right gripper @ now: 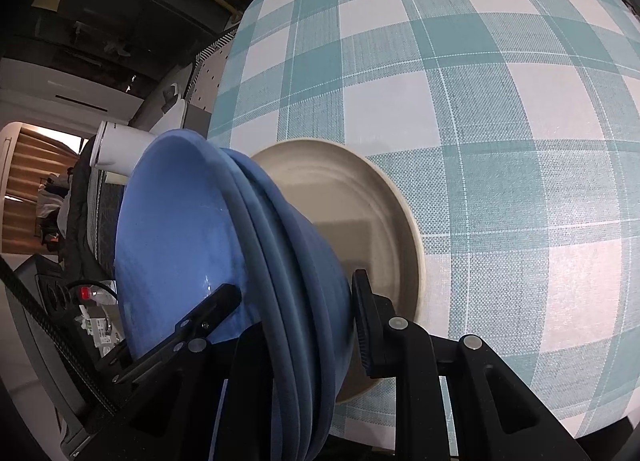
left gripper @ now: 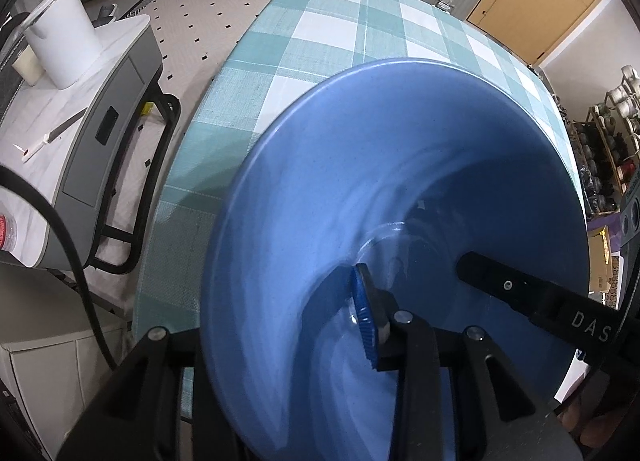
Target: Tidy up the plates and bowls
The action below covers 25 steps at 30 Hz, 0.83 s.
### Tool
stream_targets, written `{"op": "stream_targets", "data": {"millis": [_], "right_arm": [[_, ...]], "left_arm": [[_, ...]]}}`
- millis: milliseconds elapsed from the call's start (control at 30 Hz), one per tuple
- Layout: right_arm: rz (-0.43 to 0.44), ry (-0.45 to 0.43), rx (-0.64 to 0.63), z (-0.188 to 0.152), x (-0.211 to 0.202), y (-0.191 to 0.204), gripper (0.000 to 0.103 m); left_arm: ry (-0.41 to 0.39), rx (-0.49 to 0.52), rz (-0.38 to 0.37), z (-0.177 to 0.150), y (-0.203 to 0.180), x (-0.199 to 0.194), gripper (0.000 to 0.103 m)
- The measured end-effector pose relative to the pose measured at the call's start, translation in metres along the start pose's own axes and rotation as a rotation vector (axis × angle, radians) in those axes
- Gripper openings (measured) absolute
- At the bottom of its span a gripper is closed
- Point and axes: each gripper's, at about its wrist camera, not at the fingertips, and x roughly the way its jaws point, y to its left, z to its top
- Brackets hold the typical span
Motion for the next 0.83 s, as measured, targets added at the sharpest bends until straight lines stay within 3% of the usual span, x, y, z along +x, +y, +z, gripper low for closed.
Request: {"op": "stream_targets", "data": {"millis": [567,833], "right_arm": [[-0.018,-0.013,-0.018,-0.001,0.004,0.003,0.018],[0.000,-0.038,-0.025,-0.002,-0.005,0.001,0.022]], "left_arm": [[-0.015,-0.002,0.019,0.000,0.001,0.005,0.034],[-0.026,0.022,0.055,-0.001,-0.005,0.003,0.040]]}}
